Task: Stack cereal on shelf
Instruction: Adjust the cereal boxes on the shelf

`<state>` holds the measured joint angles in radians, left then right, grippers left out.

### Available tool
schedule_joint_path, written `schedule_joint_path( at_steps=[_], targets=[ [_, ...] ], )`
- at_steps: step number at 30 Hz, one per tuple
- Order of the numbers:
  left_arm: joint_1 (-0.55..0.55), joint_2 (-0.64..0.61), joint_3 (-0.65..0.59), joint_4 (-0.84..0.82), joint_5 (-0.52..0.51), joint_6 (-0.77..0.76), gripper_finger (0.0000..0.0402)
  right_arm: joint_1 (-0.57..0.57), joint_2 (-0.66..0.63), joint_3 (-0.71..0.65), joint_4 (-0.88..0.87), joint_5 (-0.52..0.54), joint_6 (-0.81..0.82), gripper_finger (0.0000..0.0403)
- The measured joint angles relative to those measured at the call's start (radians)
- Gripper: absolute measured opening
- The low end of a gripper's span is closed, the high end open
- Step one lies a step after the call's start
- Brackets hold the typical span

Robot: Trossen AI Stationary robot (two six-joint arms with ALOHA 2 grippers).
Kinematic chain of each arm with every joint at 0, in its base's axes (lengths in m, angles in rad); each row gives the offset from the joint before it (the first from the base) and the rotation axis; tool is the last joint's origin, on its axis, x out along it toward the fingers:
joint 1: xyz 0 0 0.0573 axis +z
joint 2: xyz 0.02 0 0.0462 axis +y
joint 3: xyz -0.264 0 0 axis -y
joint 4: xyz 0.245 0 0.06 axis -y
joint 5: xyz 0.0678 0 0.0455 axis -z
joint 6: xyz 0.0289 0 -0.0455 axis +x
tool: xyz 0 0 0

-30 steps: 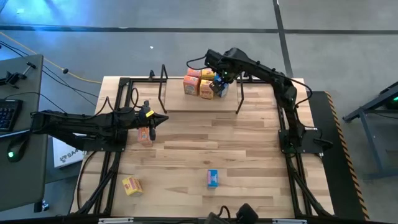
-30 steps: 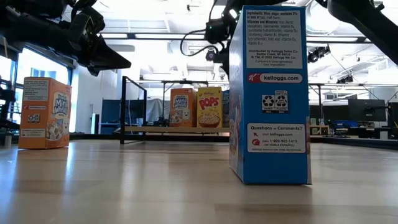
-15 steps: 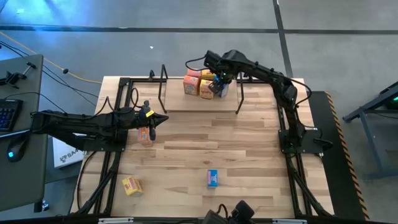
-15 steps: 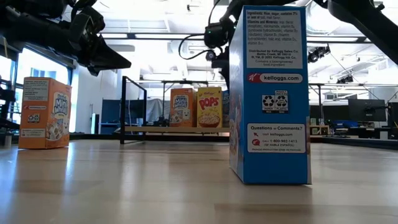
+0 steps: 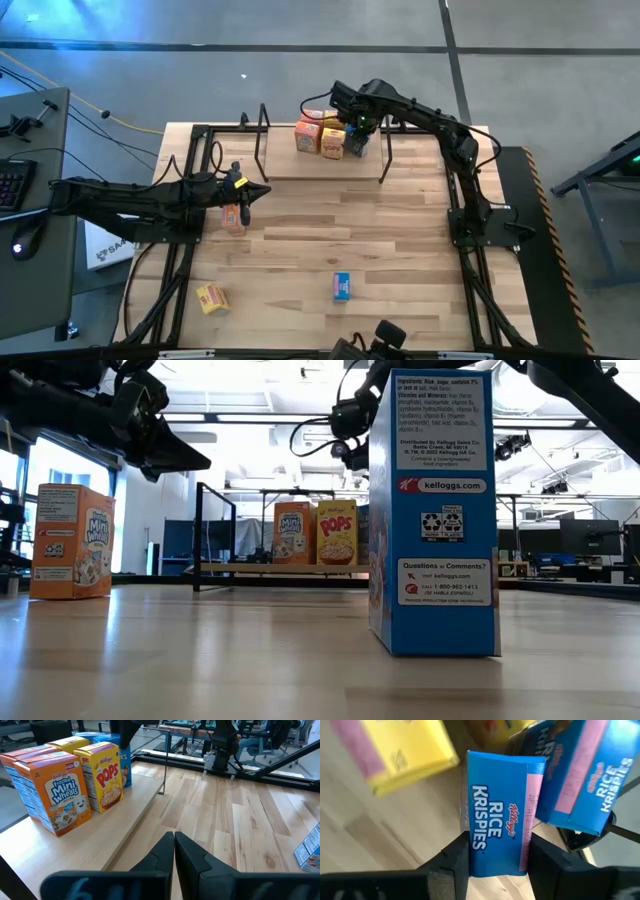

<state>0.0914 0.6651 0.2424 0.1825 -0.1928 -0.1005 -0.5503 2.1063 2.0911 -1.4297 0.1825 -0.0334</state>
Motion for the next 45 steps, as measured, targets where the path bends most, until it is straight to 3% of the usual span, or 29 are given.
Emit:
schedule_joint_path(
  at_steps=[6,19,33,41,45],
  targets=[
    [0.0,0.0,0.0,0.0,0.0,0.0,0.0007,0.0,0.0,0.0,-0.046,-0.001,-0.148,0.0141],
    [0.0,0.0,0.0,-0.002,0.0,0.006,0.0007,0.015,0.0,0.0,-0.069,-0.006,-0.289,0.0144],
    [0.0,0.0,0.0,-0.002,0.0,0.001,0.0007,0.027,0.0,0.017,0.013,0.044,-0.301,0.0227],
    [0.0,0.0,0.0,-0.001,0.0,0.005,0.0007,0.068,-0.001,0.166,-0.049,0.072,-0.278,0.0225],
    [0.0,0.0,0.0,-0.001,0.0,0.006,0.0007,0.114,-0.002,0.223,-0.066,0.06,-0.202,0.0192]
  ],
)
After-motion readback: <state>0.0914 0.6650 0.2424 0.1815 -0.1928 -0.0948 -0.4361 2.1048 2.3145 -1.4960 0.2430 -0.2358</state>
